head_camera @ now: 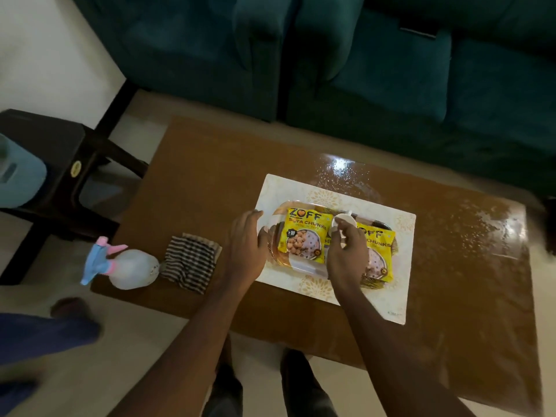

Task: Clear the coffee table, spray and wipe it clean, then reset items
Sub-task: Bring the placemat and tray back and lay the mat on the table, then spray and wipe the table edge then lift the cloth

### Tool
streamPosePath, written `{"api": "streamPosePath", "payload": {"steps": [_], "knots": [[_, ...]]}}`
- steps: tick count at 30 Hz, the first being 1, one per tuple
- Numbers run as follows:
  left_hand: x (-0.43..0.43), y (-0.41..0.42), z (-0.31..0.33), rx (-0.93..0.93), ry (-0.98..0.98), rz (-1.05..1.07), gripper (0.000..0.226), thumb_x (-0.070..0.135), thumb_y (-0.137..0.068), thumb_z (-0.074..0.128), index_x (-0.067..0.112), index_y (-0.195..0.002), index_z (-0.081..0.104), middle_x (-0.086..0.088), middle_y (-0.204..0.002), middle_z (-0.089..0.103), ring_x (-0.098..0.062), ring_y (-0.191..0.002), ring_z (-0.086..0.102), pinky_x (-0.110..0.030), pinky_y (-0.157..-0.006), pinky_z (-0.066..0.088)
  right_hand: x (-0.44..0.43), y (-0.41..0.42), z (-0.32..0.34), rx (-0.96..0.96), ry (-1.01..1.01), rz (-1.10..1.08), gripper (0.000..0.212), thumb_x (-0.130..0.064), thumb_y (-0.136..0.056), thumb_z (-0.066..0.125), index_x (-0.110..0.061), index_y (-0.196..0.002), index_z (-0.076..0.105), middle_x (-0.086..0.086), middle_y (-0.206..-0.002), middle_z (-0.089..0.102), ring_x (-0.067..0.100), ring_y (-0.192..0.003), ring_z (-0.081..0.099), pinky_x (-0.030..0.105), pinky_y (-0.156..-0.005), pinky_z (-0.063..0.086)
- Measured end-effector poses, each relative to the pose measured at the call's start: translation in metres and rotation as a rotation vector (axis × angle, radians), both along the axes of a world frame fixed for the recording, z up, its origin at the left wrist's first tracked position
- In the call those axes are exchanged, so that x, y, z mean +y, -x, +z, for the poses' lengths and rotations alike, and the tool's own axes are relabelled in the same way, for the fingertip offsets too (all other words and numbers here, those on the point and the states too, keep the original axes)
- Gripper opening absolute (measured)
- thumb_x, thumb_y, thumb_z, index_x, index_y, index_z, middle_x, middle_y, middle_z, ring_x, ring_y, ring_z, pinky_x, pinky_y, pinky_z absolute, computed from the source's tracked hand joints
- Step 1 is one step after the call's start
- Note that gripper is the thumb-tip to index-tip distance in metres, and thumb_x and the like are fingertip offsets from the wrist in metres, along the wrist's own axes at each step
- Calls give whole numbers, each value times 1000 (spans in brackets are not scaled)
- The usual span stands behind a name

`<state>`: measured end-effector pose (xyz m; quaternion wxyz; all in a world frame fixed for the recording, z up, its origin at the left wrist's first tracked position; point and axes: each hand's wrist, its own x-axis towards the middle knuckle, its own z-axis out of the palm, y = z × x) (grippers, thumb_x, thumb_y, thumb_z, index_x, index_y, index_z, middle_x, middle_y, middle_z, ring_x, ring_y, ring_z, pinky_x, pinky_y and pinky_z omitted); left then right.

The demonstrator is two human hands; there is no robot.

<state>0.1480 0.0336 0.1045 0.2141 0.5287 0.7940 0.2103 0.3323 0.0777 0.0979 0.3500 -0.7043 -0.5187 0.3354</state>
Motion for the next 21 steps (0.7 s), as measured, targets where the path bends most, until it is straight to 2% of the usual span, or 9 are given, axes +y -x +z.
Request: {"api": "streamPosePath", "payload": {"steps": [5, 11, 16, 21], "knots": [[-14, 26, 29, -3, -22, -84, 38, 27, -100, 46, 16, -136, 50, -2, -141, 50, -17, -131, 43, -38, -104, 44, -22, 45, 28, -4, -42, 32, 23, -15, -97, 58, -12, -118, 68, 1, -114, 62, 14, -110, 54, 23, -84, 36], [-40, 51, 59, 33, -34, -202, 39, 30, -101, 45, 18, -137, 49, -1, -143, 49, -17, -133, 42, -36, -108, 40, -52, 74, 50, -45, -54, 30, 24, -19, -96, 58, -16, -118, 68, -2, -115, 64, 17, -108, 59, 34, -85, 49], [-65, 71, 78, 46, -76, -220, 38, 30, -100, 46, 17, -136, 52, -2, -140, 53, -17, -131, 46, -32, -105, 40, -78, 93, 68, -51, -53, 39, 25, -15, -96, 58, -11, -119, 68, 5, -115, 65, 19, -108, 58, 29, -88, 45], [-96, 91, 96, 57, -121, -182, 39, 32, -100, 48, 18, -136, 52, 0, -140, 54, -16, -130, 47, -28, -104, 39, -107, 112, 83, -47, -71, 120, 24, -10, -94, 61, -9, -116, 69, 3, -113, 67, 20, -108, 58, 27, -84, 41]]}}
